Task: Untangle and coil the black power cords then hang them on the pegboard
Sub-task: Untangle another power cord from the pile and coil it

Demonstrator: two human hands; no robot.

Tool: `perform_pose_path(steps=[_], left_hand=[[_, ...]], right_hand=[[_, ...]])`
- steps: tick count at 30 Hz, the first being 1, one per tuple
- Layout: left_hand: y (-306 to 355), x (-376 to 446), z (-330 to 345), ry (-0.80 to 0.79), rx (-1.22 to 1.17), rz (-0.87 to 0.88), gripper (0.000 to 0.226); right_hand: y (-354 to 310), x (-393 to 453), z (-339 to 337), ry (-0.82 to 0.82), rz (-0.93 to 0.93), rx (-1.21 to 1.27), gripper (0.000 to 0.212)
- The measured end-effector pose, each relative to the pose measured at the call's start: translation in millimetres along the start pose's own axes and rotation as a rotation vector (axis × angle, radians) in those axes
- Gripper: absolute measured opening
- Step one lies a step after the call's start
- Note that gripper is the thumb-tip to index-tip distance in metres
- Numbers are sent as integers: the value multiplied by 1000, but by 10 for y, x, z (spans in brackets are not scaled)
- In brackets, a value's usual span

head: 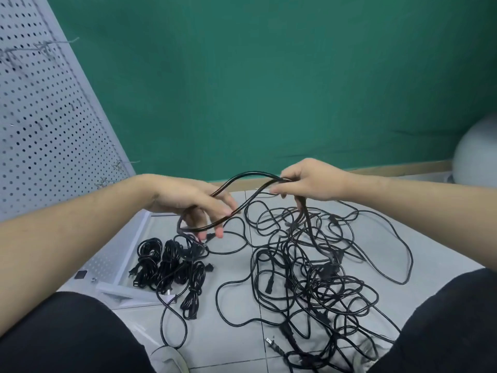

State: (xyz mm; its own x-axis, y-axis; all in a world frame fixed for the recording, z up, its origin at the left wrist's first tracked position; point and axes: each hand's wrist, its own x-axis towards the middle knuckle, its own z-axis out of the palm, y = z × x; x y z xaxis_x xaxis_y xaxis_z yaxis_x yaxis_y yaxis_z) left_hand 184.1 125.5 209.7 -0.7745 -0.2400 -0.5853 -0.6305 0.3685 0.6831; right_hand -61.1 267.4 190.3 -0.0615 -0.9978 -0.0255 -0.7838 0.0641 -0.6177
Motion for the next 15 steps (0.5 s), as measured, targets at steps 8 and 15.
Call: perform_pose_path(steps=[8,15], left_hand=[[408,82,241,310,-133,221,56],[425,-27,84,312,-69,305,61]], right_hand=[[-264,9,46,-82,-48,134,35],[-166,3,233,-351,-138,-144,36]])
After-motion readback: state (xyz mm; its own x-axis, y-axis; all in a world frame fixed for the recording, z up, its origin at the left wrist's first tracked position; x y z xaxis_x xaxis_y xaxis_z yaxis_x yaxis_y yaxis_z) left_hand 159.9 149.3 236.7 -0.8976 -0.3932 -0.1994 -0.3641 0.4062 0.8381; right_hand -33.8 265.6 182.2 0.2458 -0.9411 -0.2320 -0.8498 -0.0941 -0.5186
